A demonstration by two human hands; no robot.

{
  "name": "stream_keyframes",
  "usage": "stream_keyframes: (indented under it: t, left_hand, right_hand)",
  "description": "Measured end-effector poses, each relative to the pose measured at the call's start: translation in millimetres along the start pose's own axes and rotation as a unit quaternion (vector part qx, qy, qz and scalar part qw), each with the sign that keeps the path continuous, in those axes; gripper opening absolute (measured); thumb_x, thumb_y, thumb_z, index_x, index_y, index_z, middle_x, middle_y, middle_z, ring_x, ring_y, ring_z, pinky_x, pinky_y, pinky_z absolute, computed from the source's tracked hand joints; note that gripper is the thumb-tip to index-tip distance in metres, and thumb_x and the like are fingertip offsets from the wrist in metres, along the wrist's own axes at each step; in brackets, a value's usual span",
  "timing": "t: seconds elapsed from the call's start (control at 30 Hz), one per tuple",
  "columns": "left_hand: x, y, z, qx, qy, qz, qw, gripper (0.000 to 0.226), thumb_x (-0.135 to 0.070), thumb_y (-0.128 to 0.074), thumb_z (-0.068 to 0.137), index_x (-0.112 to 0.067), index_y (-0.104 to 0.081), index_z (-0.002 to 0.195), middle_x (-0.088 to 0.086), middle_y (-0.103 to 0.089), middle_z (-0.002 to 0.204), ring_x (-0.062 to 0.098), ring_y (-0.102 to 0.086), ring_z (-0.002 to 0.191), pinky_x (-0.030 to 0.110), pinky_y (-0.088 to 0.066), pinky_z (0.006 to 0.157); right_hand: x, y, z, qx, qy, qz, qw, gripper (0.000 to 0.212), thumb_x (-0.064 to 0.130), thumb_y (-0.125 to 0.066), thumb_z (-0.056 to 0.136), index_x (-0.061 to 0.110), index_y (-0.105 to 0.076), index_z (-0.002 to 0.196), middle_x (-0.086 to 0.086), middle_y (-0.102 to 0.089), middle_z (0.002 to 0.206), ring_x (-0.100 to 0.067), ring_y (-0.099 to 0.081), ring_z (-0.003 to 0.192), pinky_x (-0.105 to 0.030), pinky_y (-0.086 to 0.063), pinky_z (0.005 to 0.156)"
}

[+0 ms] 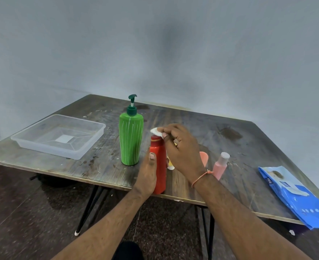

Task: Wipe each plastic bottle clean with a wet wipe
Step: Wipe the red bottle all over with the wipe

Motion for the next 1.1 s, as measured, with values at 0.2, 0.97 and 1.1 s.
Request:
stream_keyframes:
  t: [0.2, 0.97, 1.1]
  left_hand:
    - [-8, -2, -2, -0.007, -0.070, 0.061, 0.996, 0.076, -0.086, -0.036, 0.092, -0.022, -0.060, 0.123, 0.019, -0.068, 0.096, 0.021, -0.064, 0.077, 0.033, -0.053, 0.063]
    - [-18, -21, -12, 0.072, -0.106, 0.187, 0.974, 0.024, -0.025, -0.066, 0.093, -0.021, -0.055, 0.114, 0.005, -0.059, 0.086, 0.024, -0.058, 0.076, 0.044, -0.057, 0.071]
    - [-19, -28, -13, 0.097, -0.109, 0.209, 0.967, 0.027, -0.007, -0.066, 0.087, -0.017, -0.052, 0.108, 0.014, -0.055, 0.086, 0.029, -0.055, 0.074, 0.048, -0.052, 0.068]
  right_hand:
    - [23, 4, 12, 0.130, 0.114, -0.056, 0.983, 0.022, 0.013, -0.066, 0.100, 0.024, -0.080, 0.113, 0.017, -0.071, 0.109, -0.010, -0.063, 0.105, -0.023, -0.048, 0.088]
    - [36, 38, -25, 0.024, 0.234, -0.156, 0.959, 0.022, 0.004, -0.068, 0.100, 0.008, -0.079, 0.118, -0.001, -0.073, 0.117, -0.026, -0.065, 0.102, -0.035, -0.053, 0.092]
    - [40, 47, -39, -0.001, 0.290, -0.205, 0.935, 0.026, 0.002, -0.068, 0.102, 0.006, -0.077, 0.126, -0.006, -0.073, 0.118, -0.029, -0.065, 0.096, -0.037, -0.056, 0.084]
Point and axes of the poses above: each hand's wrist, its own z-axis towards the middle knuckle, its own y-axis out of the back of the hand, x = y × z, the point moved 8 cm from there along z, towards the middle knuckle
